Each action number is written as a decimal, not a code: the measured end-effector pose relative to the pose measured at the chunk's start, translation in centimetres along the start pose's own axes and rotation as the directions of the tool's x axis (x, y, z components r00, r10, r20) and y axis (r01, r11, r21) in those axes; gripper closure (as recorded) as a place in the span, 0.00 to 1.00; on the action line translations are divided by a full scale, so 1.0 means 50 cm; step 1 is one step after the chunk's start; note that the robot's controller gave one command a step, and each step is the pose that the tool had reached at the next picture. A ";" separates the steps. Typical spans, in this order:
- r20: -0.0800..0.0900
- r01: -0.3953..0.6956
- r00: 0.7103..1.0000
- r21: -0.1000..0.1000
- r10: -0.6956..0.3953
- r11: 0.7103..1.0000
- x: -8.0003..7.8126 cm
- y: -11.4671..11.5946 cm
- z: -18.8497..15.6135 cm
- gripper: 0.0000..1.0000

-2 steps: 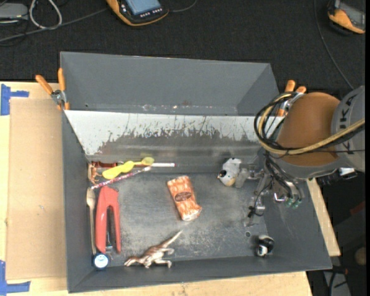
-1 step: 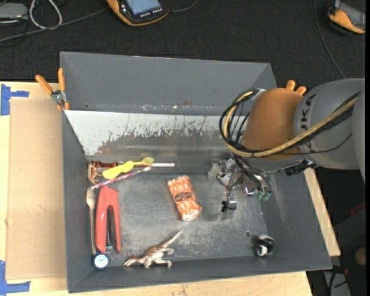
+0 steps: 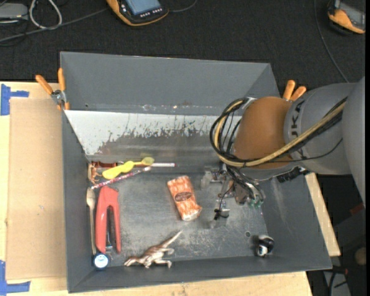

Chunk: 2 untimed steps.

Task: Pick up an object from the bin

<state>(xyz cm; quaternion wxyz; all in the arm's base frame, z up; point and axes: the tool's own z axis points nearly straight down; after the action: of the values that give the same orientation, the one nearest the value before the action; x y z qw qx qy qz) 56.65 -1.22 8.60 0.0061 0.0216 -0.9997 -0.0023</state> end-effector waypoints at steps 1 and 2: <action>0.000 -0.009 1.000 -0.002 0.009 1.000 0.028 0.114 -0.039 0.00; -0.010 0.001 1.000 -0.007 -0.001 1.000 0.011 0.140 -0.091 0.00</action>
Offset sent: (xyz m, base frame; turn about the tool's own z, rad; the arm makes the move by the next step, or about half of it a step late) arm 0.0212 0.0241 0.0938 0.0247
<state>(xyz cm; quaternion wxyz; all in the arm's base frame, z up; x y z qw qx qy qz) 55.87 5.71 13.19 0.0111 0.0219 -0.9997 -0.0055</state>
